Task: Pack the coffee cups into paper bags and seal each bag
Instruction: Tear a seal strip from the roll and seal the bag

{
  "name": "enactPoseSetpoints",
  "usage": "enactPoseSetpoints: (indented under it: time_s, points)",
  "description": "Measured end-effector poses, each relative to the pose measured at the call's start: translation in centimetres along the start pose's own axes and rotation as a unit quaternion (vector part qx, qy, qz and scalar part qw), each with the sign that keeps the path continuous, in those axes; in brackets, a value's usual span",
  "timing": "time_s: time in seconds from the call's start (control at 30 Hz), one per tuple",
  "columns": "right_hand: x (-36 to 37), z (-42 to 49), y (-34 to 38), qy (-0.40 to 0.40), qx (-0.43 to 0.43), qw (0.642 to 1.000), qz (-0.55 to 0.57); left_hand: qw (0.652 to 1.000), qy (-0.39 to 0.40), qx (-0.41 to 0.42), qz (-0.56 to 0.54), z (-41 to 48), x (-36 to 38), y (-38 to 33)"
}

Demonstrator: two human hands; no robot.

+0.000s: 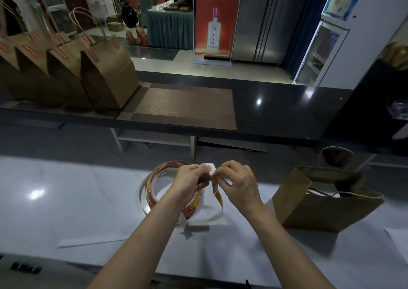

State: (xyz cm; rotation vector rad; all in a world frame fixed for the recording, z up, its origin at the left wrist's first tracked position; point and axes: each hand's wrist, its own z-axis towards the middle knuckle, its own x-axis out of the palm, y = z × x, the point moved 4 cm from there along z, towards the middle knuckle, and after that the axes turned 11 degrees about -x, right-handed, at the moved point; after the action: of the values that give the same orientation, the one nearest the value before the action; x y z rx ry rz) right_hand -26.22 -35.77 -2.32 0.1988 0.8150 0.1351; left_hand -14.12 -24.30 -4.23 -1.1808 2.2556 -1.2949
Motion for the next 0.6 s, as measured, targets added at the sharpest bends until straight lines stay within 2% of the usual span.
enactPoseSetpoints:
  time_s: [0.2,0.33,0.6]
  points:
    - [-0.4,-0.1,-0.1,0.026,0.017,0.999,0.033,1.000,-0.025,0.003,-0.007,0.4,0.4,0.4]
    - [-0.8,-0.4,-1.0,0.049,0.058,0.994,0.085,0.997,-0.074,0.008,0.018,1.5,-0.3,1.2]
    - [-3.7,-0.3,-1.7,0.028,0.138,0.971,0.193,0.994,-0.104,-0.010,-0.036,3.0,-1.6,2.9]
